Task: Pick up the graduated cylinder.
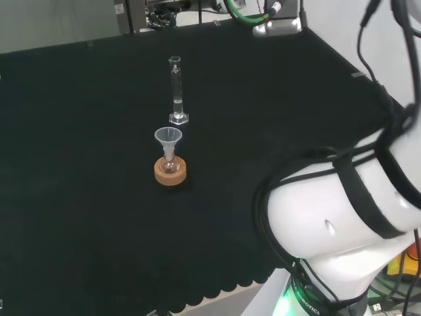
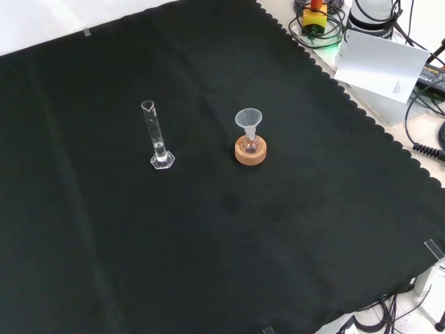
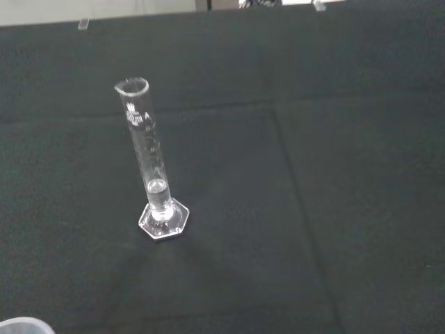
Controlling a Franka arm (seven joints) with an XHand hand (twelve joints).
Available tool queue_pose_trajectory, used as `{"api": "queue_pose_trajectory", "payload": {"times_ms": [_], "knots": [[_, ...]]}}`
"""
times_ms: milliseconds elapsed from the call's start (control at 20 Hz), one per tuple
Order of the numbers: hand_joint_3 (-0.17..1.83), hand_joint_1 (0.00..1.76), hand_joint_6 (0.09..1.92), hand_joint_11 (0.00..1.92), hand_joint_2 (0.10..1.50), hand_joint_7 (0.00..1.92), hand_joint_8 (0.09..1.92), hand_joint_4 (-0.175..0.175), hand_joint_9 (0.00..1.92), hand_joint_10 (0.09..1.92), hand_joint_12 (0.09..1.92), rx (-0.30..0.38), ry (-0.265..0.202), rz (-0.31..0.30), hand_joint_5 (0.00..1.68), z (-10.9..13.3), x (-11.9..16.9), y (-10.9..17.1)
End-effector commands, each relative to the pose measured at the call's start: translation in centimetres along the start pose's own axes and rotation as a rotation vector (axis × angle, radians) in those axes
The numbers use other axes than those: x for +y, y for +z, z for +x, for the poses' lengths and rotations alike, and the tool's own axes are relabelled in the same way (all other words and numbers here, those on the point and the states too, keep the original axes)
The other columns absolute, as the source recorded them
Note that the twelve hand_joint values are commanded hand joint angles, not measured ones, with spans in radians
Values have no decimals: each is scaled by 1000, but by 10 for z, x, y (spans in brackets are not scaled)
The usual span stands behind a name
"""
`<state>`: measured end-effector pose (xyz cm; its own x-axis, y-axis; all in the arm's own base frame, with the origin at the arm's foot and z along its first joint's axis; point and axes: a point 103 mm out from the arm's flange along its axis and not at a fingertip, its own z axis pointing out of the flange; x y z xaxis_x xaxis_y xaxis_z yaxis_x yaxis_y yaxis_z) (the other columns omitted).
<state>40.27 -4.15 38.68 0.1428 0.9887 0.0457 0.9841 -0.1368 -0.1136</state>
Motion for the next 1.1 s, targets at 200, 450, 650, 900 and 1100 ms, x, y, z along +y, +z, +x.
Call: {"api": "queue_pose_trajectory", "payload": {"times_ms": [200,450,650,900,1100], "knots": [[-80,386,87,38,1221,1,515,-41,216,636,1400,97,-94,30,166,-10,139,79],[-113,449,87,58,1186,6,577,-45,216,714,1404,129,-125,47,167,-5,166,114],[-127,484,87,71,1169,22,596,-46,239,726,1405,182,-153,53,172,-2,178,137],[-153,544,87,108,1141,80,638,-48,303,736,1397,235,-189,55,192,2,184,165],[-173,595,87,159,1123,119,664,-51,363,725,1383,291,-226,46,219,-3,183,182]]}}
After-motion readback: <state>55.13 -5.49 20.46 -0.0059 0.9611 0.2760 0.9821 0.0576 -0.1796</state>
